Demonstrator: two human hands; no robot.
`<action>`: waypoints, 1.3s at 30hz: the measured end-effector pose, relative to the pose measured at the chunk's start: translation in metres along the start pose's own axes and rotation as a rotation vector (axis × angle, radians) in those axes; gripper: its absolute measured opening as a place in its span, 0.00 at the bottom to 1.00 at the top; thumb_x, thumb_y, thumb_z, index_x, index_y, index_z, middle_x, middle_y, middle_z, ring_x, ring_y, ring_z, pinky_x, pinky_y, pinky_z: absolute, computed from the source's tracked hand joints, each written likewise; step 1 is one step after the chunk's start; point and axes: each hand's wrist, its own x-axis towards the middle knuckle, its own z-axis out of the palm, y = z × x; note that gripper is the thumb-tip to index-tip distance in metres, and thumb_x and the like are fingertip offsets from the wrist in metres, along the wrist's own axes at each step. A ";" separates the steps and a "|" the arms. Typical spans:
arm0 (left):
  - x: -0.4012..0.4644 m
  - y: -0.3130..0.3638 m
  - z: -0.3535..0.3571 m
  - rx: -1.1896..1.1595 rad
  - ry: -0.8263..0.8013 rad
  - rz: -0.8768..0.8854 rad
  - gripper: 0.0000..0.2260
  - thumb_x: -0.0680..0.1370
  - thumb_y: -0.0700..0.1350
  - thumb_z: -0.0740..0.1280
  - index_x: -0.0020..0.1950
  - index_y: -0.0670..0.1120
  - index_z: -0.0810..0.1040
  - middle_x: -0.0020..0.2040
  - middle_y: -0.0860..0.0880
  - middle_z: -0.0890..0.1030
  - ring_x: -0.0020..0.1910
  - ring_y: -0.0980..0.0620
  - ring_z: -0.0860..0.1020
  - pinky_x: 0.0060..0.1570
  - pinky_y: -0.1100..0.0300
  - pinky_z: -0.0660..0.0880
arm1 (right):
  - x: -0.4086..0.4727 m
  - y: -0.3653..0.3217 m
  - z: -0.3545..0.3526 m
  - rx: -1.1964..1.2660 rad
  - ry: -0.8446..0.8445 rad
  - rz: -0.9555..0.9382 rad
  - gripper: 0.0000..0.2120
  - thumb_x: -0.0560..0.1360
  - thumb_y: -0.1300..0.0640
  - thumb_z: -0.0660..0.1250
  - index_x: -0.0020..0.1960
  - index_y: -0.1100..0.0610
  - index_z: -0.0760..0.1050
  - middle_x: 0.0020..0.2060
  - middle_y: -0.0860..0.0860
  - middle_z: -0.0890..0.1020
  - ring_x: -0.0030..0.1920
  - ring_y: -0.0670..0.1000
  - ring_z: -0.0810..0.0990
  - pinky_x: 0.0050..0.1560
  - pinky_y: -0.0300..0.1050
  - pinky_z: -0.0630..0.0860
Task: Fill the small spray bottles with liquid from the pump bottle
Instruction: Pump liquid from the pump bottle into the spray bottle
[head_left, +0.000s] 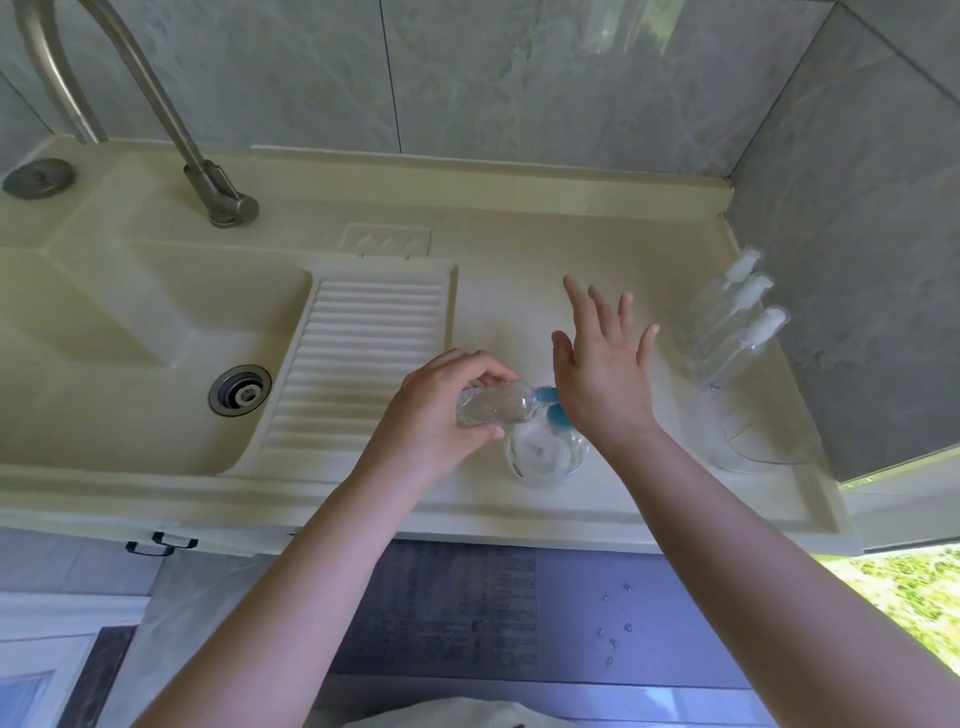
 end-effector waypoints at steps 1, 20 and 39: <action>0.000 -0.001 0.001 -0.001 0.000 0.000 0.22 0.64 0.36 0.79 0.54 0.53 0.82 0.50 0.57 0.80 0.50 0.66 0.75 0.51 0.76 0.68 | -0.002 0.001 0.002 0.022 -0.022 0.026 0.26 0.84 0.54 0.51 0.81 0.46 0.50 0.80 0.52 0.57 0.80 0.59 0.44 0.77 0.64 0.41; 0.000 -0.003 0.001 -0.009 0.006 0.000 0.22 0.64 0.37 0.80 0.54 0.54 0.82 0.50 0.58 0.80 0.50 0.64 0.76 0.52 0.77 0.68 | -0.002 0.004 0.002 0.041 -0.051 0.014 0.25 0.84 0.53 0.51 0.80 0.46 0.53 0.80 0.53 0.56 0.80 0.58 0.43 0.76 0.63 0.39; 0.000 -0.003 0.000 0.022 -0.008 -0.004 0.22 0.64 0.38 0.80 0.54 0.56 0.81 0.50 0.59 0.80 0.50 0.65 0.76 0.51 0.76 0.68 | 0.000 0.007 0.002 -0.019 -0.023 -0.002 0.26 0.84 0.52 0.51 0.81 0.47 0.50 0.78 0.50 0.61 0.80 0.58 0.45 0.77 0.62 0.41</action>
